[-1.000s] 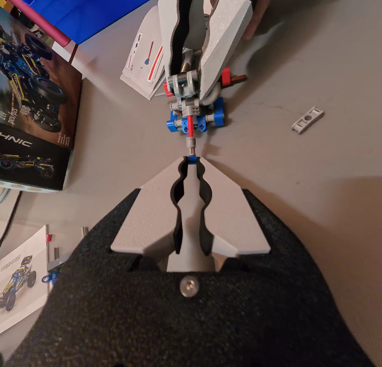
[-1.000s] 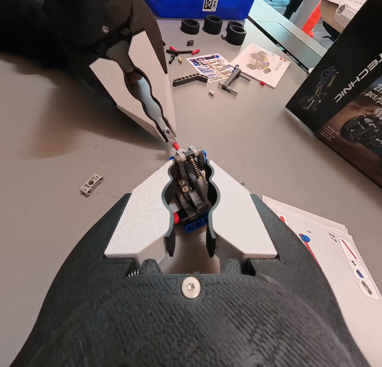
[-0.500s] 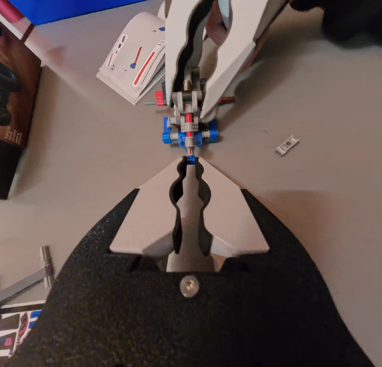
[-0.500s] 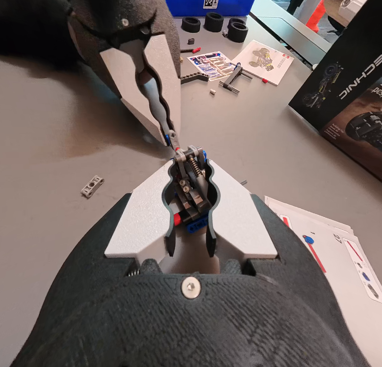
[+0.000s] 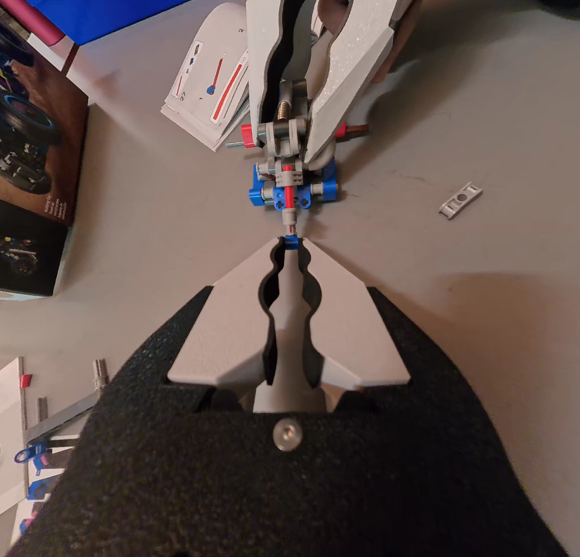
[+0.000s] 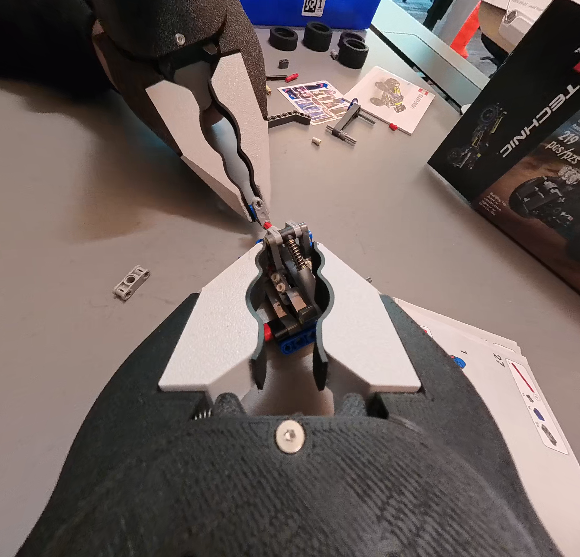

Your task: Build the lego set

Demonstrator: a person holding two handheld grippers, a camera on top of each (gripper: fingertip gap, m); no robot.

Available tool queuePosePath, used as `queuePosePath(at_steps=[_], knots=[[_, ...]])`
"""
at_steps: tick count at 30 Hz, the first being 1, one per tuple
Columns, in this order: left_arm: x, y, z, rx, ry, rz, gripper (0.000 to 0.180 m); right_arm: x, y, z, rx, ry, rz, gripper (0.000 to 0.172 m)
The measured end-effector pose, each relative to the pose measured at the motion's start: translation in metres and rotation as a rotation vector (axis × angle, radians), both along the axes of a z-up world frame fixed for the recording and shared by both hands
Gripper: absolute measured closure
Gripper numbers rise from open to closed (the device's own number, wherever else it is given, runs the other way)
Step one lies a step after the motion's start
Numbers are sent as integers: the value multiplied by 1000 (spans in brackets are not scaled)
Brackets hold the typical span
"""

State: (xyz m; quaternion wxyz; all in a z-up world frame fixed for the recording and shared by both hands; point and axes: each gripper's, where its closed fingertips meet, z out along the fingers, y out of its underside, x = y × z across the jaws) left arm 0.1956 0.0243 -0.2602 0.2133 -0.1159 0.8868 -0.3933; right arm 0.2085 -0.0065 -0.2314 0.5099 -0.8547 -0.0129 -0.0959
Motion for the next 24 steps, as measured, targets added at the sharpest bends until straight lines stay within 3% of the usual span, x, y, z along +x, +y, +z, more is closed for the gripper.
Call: queuePosePath(at_steps=[24], knots=[[2,2,0,3,-9,14,176,0,1,-1,-6,13,11,147]])
